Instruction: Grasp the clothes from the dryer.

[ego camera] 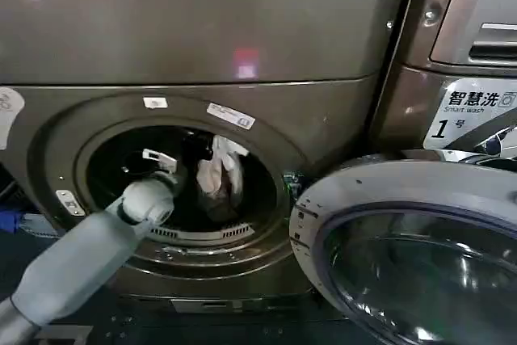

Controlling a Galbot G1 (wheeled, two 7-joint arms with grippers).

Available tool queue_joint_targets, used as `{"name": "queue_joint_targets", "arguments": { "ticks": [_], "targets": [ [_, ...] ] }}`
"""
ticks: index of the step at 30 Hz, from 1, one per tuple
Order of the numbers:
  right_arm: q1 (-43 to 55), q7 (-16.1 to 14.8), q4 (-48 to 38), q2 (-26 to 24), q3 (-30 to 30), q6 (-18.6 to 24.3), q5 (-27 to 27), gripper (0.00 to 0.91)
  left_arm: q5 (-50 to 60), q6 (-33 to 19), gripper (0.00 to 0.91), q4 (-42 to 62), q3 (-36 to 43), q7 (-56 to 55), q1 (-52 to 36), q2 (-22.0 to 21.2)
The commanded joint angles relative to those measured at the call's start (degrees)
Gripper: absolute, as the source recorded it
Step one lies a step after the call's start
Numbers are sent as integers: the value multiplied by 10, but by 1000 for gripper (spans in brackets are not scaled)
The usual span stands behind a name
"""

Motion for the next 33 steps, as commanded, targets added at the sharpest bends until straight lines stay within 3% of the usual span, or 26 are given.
{"name": "queue_joint_targets", "arguments": {
  "ticks": [1, 9, 20, 33],
  "targets": [
    [-2, 0, 4, 4, 0, 1, 0, 907, -3, -80, 0, -97, -171, -164, 146, -25],
    [2, 3, 11, 4, -9, -3, -10, 907, 44, -126, 0, -172, -212, -225, 251, -59],
    [1, 7, 18, 2, -13, -7, -16, 907, 99, -192, 0, -265, -255, -217, 364, -111],
    [-7, 8, 21, 7, -8, -7, -16, 907, 140, -220, 0, -270, -262, -198, 390, -130]
  ]
}}
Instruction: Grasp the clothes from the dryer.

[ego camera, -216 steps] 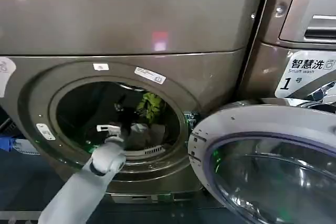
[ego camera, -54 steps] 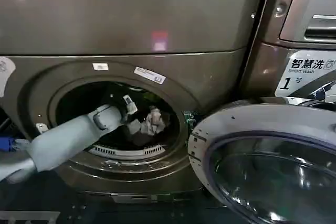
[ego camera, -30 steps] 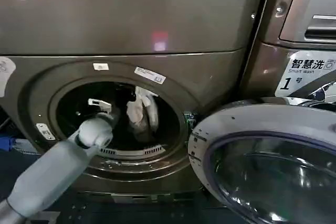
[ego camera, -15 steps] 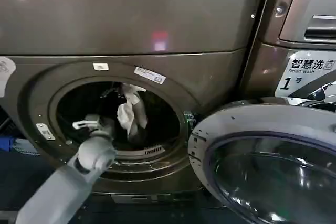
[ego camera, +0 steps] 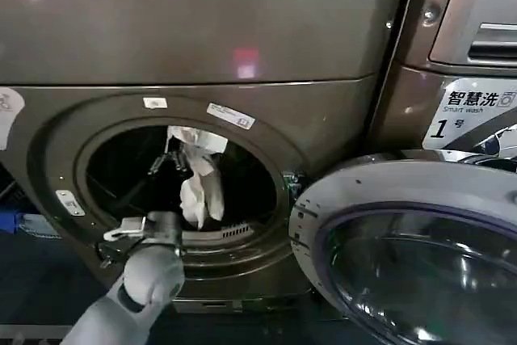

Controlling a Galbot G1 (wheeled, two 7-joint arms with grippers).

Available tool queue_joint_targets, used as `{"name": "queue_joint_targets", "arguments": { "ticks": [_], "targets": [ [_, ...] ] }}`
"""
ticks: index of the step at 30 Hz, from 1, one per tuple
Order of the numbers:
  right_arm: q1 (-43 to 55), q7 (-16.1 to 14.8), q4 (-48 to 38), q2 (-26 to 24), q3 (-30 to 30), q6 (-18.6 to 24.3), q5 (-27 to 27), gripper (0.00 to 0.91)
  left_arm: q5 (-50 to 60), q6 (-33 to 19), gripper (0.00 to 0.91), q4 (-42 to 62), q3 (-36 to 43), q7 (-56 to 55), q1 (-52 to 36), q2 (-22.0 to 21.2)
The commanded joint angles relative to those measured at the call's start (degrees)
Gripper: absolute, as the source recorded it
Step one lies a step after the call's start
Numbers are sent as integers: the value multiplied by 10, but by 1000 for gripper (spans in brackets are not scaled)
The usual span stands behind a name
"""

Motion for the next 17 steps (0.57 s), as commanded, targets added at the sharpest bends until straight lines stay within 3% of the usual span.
{"name": "queue_joint_targets", "arguments": {
  "ticks": [1, 17],
  "targets": [
    [-1, 0, 1, 3, 0, -1, -1, 907, 33, -30, 0, -32, -17, -2, 49, -18],
    [-6, -2, 3, 6, 6, 2, 1, 907, 27, -26, 0, -29, -15, 0, 45, -9]
  ]
}}
